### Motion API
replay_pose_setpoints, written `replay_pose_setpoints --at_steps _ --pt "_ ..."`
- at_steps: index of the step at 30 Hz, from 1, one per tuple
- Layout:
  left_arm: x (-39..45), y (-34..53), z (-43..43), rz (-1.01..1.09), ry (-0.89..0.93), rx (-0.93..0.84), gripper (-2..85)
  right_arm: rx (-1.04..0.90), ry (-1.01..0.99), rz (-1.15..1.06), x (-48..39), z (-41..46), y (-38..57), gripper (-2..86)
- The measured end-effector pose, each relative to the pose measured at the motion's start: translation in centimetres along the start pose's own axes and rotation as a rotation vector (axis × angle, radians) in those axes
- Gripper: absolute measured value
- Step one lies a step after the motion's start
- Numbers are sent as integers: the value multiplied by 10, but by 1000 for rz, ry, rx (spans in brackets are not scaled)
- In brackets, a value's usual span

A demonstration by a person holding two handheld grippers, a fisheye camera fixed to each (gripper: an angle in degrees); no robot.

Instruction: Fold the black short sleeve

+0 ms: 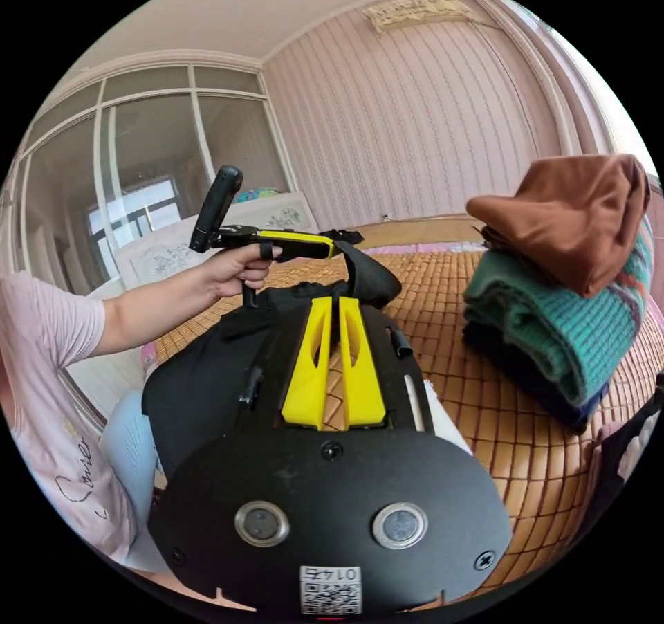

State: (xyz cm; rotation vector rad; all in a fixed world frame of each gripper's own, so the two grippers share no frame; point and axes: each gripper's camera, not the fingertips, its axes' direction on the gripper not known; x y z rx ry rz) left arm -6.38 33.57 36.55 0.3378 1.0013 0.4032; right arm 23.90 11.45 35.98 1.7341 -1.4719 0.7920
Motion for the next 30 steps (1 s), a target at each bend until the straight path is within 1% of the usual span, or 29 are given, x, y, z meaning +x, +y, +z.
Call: replay_pose_setpoints --at_steps 2,5,7,8,11,15,18,21,23,24,26,28,30 --pt "-29 32 -31 -50 -23 4 -7 -31 -129 -79 -42 16 -1 12" --pt "-67 80 -55 -119 -60 -33 -7 -164 -216 -139 -82 53 11 13" --pt "-83 105 -53 -153 -61 -92 -7 -244 -252 -163 -100 71 21 13" --pt "-93 120 -50 -186 -62 -127 -7 -293 -269 -172 -109 80 27 13" --pt "-114 151 -47 -242 -44 -161 -6 -368 -274 -201 -126 94 44 12" --pt "-134 178 -37 -292 26 -234 3 -416 -257 -210 -136 104 62 15" --pt "-145 188 -40 -292 18 -284 34 -437 -255 -198 -139 108 75 23" --pt "-162 190 -56 -304 -12 -281 48 -464 -207 -202 -141 109 88 37" --pt "-171 186 -66 -308 6 -255 48 -494 -190 -221 -144 112 92 43" --pt "-173 181 -68 -296 28 -245 48 -502 -203 -224 -146 114 91 44" --pt "-172 173 -62 -281 39 -252 50 -490 -294 -224 -163 128 92 47" --pt "-168 165 -52 -261 44 -261 51 -486 -328 -233 -183 147 102 42" --pt "-165 156 -38 -245 32 -281 54 -471 -219 -225 -196 167 117 31"
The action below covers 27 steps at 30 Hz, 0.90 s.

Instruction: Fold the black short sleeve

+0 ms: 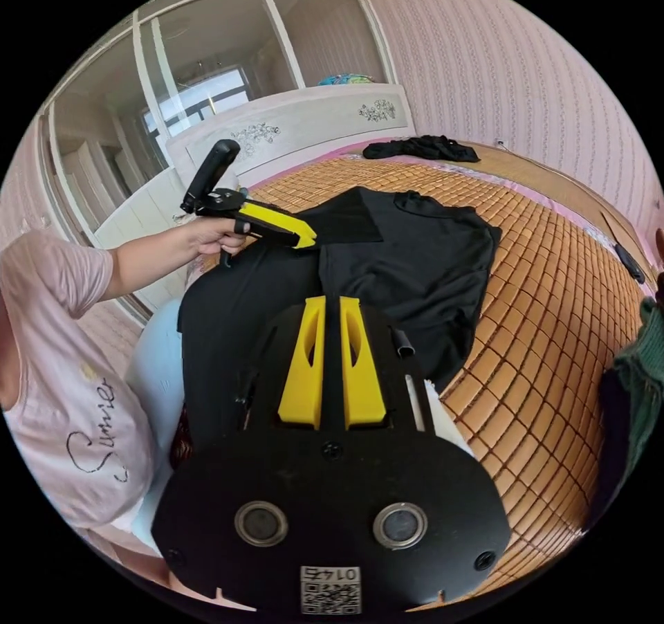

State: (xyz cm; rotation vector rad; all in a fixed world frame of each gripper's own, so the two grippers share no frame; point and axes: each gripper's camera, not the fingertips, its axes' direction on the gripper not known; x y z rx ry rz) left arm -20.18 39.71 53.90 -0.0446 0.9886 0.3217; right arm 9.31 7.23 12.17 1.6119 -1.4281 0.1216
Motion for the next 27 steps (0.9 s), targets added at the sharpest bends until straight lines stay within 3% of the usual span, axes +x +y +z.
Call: replay_pose_setpoints --at_steps 3,7,12,15,19,27 --pt "-4 -11 6 -10 -10 -6 54 -124 79 -63 -22 40 -1 13" --pt "-10 -16 11 -37 3 -30 51 -242 -1 -145 -34 80 8 -5" --pt "-19 -15 13 -56 -47 -101 5 -218 -70 -139 -22 89 22 -8" --pt "-24 -17 -1 -74 -60 -85 1 -165 -32 -93 4 79 32 -5" --pt "-24 -31 -23 -57 -48 -41 8 -88 202 40 61 61 51 15" --pt "5 -184 5 76 54 46 49 -215 152 129 173 107 9 83"
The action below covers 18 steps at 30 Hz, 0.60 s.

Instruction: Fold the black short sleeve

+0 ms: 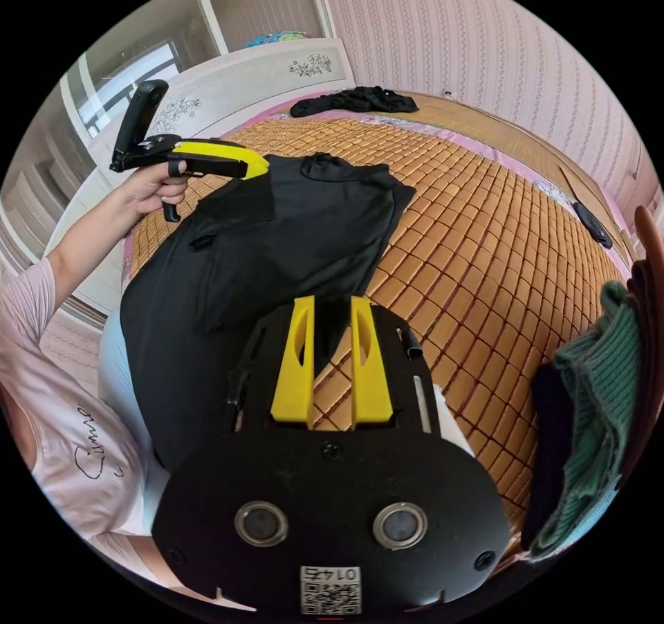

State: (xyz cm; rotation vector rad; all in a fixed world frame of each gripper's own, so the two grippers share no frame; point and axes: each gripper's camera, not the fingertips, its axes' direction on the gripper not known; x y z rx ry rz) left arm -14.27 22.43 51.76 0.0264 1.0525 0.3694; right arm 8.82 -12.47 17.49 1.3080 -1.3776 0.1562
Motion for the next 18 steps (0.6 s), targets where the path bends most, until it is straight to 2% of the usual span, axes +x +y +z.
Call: replay_pose_setpoints --at_steps 3,8,12,14,18 --pt "2 -53 44 -24 52 -32 65 -47 12 13 11 26 9 88" --pt "8 -99 94 -71 37 -65 95 21 134 -28 10 39 16 59" --pt "9 -116 119 -120 19 -151 47 9 179 -57 9 53 14 55" --pt "12 -121 114 -99 35 -121 4 36 217 -77 7 57 11 40" --pt "15 -138 109 -131 40 -106 -7 2 201 -20 27 58 17 14"
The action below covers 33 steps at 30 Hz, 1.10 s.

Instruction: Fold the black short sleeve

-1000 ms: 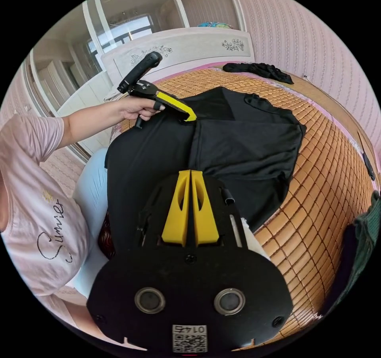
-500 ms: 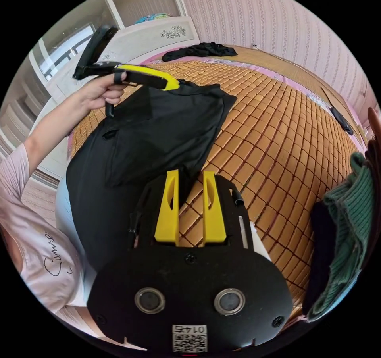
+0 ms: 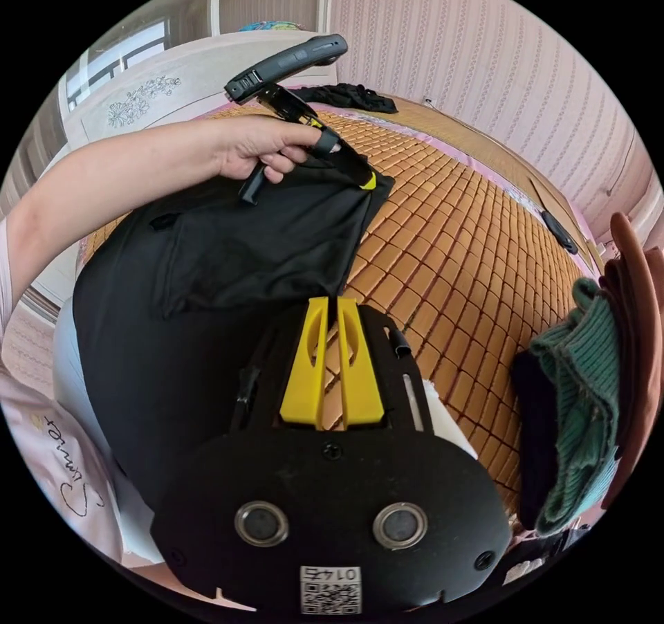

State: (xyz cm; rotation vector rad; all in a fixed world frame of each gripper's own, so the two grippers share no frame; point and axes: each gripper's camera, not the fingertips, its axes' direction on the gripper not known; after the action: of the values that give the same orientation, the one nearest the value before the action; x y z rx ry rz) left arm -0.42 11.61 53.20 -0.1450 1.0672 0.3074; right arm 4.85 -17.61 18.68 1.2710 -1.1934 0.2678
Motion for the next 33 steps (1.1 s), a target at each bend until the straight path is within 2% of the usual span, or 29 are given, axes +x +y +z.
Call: replay_pose_setpoints --at_steps 5,10,17,20,23,26,28,30,33 --pt "18 -28 -10 -1 59 54 -1 39 -105 87 45 -8 16 6" --pt "39 -56 -7 -3 -20 -11 63 -2 -76 76 53 -2 13 8" --pt "34 -71 -86 -11 -53 62 93 2 -175 113 88 -9 18 23" --pt "8 -54 -135 -40 -34 151 86 7 -218 116 104 -13 21 36" --pt "-31 -14 -178 -69 -127 210 64 17 -236 148 118 -18 23 54" --pt "-77 30 -216 -98 -243 205 59 67 -142 140 114 -30 18 67" --pt "-108 56 -237 -151 -242 205 63 119 -112 144 112 -38 15 87" --pt "-148 79 -258 -235 -210 183 94 172 -159 161 115 -44 9 112" --pt "-186 92 -275 -303 -162 164 105 259 -341 201 130 -54 -19 118"
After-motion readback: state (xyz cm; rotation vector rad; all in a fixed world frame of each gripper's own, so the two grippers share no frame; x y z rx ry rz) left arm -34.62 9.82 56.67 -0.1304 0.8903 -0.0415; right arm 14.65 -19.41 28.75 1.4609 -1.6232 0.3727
